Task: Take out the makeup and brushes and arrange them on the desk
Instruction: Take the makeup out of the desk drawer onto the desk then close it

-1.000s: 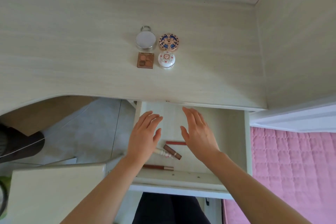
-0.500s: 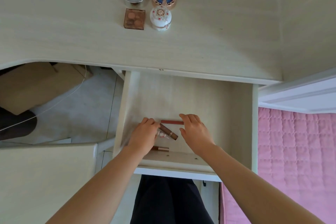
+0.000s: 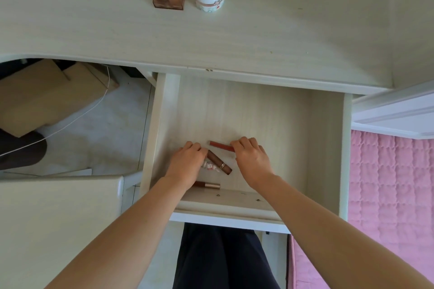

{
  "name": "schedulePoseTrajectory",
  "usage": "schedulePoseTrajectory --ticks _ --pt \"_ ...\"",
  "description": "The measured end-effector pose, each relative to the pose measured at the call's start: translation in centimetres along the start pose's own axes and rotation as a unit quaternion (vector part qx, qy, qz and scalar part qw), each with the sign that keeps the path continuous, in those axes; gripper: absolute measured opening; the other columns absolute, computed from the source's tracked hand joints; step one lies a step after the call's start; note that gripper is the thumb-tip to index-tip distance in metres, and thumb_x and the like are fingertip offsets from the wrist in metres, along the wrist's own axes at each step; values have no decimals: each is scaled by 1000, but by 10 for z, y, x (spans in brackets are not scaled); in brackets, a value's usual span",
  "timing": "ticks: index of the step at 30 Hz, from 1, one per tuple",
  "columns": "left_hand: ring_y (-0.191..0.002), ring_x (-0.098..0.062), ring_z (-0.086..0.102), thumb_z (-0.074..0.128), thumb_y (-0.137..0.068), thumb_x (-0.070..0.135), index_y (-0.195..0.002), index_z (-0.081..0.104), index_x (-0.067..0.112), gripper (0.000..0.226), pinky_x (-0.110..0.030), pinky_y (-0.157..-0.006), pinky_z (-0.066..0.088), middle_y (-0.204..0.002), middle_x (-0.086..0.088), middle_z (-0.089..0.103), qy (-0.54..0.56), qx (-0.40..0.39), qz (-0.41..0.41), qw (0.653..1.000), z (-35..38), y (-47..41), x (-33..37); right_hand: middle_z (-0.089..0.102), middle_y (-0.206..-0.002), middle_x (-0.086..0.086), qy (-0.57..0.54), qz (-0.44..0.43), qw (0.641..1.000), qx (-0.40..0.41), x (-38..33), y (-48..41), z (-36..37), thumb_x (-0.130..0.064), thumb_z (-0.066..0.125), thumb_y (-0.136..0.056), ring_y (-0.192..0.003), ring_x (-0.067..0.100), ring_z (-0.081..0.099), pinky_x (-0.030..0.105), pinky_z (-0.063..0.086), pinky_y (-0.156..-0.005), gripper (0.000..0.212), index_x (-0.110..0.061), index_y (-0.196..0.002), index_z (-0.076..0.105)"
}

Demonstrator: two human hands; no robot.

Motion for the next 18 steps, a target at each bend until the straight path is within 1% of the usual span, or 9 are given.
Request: schedulePoseTrajectory --ticks 4,7,9,11,13,14,16,18 --pt "-107 -21 45 52 -88 -1 -109 55 15 27 -25 -70 30 -106 -2 55 12 -2 8 1000 2 1 0 58 -105 9 -14 -5 1000 -7 -2 -2 -1 15 62 -68 -92 29 55 34 49 -73 48 -7 -111 60" --pt "-101 -20 45 55 -86 2 -102 56 15 20 -25 -67 30 -99 -3 56 40 -6 17 999 -1 2 0 53 -110 11 -29 -3 999 -17 -2 -3 0 16 56 -72 -92 29 52 35 49 -74 50 -6 -117 55" --pt "-95 -19 46 58 -84 4 -98 55 15 18 -26 -65 31 -94 -2 54 62 -14 13 998 -3 4 -2 50 -112 13 -49 5 999 -17 0 -3 0 17 53 -73 -92 31 49 38 51 -75 52 -6 -119 53" --pt "-86 -18 49 61 -83 7 -96 54 16 18 -27 -61 36 -91 -1 52 91 -30 -2 995 -4 5 -5 47 -115 14 -69 15 997 -17 3 -3 -1 15 52 -76 -95 31 47 39 51 -78 52 -7 -123 50" --pt "-78 -16 52 66 -81 10 -102 56 15 23 -28 -61 43 -92 1 50 136 -50 -25 989 -6 6 -10 44 -117 13 -94 30 995 -18 5 -3 -3 7 51 -81 -97 29 46 37 50 -84 45 -7 -124 47" --pt "-77 -15 52 68 -81 11 -106 58 15 28 -26 -63 44 -92 2 49 156 -57 -36 985 -7 6 -13 44 -117 13 -114 41 992 -20 7 -3 -5 4 50 -83 -98 28 46 35 48 -86 41 -6 -123 46" --pt "-77 -15 51 70 -80 12 -109 60 15 31 -23 -64 40 -93 3 46 174 -74 -41 981 -8 6 -16 45 -115 13 -154 61 986 -24 7 -3 -9 1 49 -85 -99 28 47 33 46 -86 36 -4 -121 44" --pt "-74 -16 49 68 -81 14 -100 62 16 21 -23 -61 35 -90 3 44 172 -104 -38 979 -7 7 -16 46 -113 13 -182 74 980 -36 5 -3 -11 1 46 -86 -96 27 48 33 45 -82 32 -4 -118 42"
Point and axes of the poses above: each hand's wrist, its own y-axis away from the middle knuckle, its own z-axis out of the palm, x = y × z, the point moved 7 cm from there along -y, towards the middle knuckle
